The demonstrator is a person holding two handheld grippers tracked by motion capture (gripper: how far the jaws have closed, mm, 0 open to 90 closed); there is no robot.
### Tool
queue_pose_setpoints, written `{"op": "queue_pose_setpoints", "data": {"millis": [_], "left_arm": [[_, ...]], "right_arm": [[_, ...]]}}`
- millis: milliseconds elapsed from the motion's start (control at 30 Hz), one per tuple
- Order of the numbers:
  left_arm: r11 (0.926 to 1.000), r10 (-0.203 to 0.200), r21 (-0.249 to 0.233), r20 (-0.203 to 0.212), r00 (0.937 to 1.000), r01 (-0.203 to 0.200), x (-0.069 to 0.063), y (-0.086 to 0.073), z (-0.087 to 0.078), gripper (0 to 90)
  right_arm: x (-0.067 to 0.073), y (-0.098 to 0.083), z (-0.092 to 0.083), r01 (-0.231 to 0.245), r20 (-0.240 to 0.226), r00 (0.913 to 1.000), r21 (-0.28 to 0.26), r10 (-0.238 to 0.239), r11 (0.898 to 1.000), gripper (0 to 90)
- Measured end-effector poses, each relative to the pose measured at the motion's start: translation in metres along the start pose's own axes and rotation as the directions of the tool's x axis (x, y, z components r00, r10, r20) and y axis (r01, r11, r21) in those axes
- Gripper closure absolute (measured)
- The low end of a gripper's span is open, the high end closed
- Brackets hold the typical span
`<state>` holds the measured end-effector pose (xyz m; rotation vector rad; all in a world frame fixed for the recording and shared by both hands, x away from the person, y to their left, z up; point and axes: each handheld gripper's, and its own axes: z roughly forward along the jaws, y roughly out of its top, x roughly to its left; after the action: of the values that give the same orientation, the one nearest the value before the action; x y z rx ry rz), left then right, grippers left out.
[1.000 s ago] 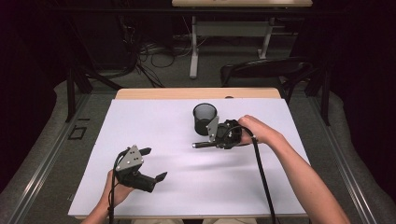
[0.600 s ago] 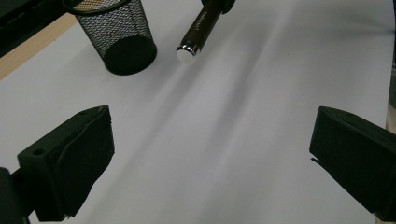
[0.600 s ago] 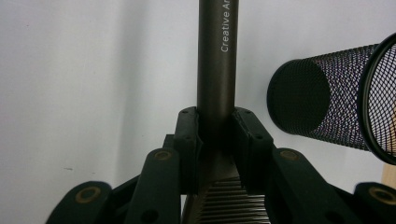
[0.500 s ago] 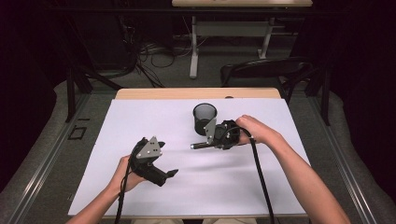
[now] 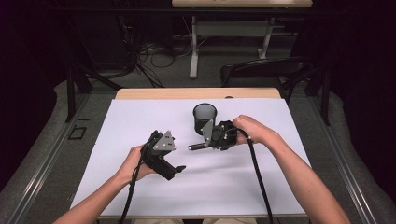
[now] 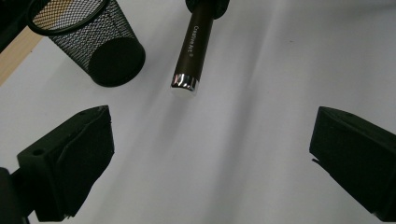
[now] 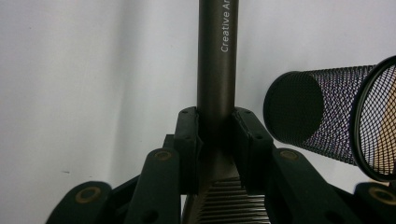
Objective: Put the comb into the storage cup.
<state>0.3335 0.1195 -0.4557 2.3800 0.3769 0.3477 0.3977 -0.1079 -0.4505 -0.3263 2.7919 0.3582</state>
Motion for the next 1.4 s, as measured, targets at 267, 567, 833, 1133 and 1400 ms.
{"op": "queue_pose_setpoints", "data": {"millis": [267, 567, 833, 1133, 1400], "left_arm": [[0.9995, 0.017, 0.027, 0.015, 0.9997, -0.017, 0.005, 0.013, 0.009, 0.0], [0.9986, 0.023, 0.046, 0.038, 0.9990, -0.025, 0.010, 0.021, 0.017, 0.1], [0.9984, 0.029, 0.047, 0.051, 0.9983, -0.031, 0.010, 0.026, 0.022, 0.2], [0.9983, 0.035, 0.043, 0.074, 0.9966, -0.039, 0.010, 0.028, 0.025, 15.9], [0.9977, 0.042, 0.050, 0.081, 0.9958, -0.046, 0.011, 0.029, 0.026, 31.2]], "right_arm": [[0.002, 0.006, 0.000, 0.015, 0.002, 0.9999, 0.005, -0.015, 1.000, 72.9], [0.002, 0.010, -0.001, 0.030, 0.006, 0.9995, 0.000, -0.030, 1.000, 72.9], [0.002, 0.012, -0.004, 0.050, 0.015, 0.9986, -0.002, -0.050, 0.999, 72.8], [0.003, 0.015, -0.005, 0.068, 0.020, 0.9975, -0.004, -0.068, 0.998, 72.8], [0.004, 0.017, -0.006, 0.077, 0.026, 0.9967, 0.001, -0.077, 0.997, 72.9]]}}
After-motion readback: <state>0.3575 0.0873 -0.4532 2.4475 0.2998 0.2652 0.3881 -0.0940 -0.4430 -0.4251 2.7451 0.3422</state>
